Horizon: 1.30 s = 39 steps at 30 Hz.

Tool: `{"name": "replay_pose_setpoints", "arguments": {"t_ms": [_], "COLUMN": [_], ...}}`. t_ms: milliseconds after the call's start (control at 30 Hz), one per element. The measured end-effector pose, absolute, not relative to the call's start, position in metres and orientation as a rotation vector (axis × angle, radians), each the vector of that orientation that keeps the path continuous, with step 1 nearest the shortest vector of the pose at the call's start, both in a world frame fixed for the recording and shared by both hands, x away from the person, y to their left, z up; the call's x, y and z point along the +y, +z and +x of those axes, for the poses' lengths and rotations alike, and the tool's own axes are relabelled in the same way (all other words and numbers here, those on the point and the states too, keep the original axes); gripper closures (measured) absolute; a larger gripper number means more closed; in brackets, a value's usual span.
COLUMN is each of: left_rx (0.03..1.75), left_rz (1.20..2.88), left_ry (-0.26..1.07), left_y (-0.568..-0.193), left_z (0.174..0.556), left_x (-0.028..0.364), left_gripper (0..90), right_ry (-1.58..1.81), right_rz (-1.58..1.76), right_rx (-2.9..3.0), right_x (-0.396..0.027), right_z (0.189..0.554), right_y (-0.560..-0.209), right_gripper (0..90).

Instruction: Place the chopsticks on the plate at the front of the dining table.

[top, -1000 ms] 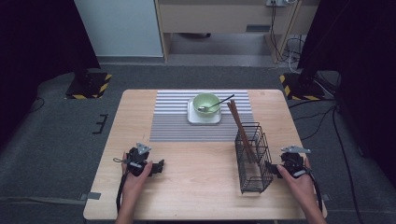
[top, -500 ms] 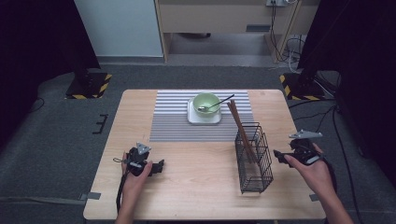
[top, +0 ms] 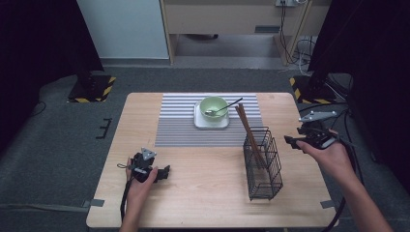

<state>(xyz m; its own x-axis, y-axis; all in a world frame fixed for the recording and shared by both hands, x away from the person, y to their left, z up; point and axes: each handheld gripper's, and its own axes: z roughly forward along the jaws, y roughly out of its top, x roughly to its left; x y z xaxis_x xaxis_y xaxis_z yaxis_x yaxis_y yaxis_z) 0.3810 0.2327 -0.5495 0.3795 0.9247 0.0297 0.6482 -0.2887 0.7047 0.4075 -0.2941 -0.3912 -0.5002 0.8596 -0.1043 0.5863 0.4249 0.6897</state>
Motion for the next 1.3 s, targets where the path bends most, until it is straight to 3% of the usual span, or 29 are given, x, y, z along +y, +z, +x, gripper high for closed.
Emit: {"name": "replay_pose_setpoints", "arguments": {"t_ms": [467,1067,1267,1300], "left_rx": [1.348,1.346,1.346,1.346], "left_rz": [2.037,2.04,2.04,2.04], "left_ry": [0.592,0.593,0.593,0.593], "left_y": [-0.55,-0.549,-0.549,-0.549], "left_z": [0.381,0.381,0.381,0.381], "left_x": [0.233,0.233,0.233,0.233], "left_gripper": [0.0,0.0,0.0,0.0], "right_ry": [0.942,1.241,1.293,1.294], "right_rz": [1.17,1.095,1.097,1.101], "right_rx": [2.243,2.218,2.211,2.202], "right_x": [-0.283,-0.231,-0.22,-0.215], "right_z": [0.411,0.443,0.45,0.453], "right_y": [-0.352,-0.363,-0.366,-0.368], "right_gripper": [58.7,73.3,71.6,64.1]}}
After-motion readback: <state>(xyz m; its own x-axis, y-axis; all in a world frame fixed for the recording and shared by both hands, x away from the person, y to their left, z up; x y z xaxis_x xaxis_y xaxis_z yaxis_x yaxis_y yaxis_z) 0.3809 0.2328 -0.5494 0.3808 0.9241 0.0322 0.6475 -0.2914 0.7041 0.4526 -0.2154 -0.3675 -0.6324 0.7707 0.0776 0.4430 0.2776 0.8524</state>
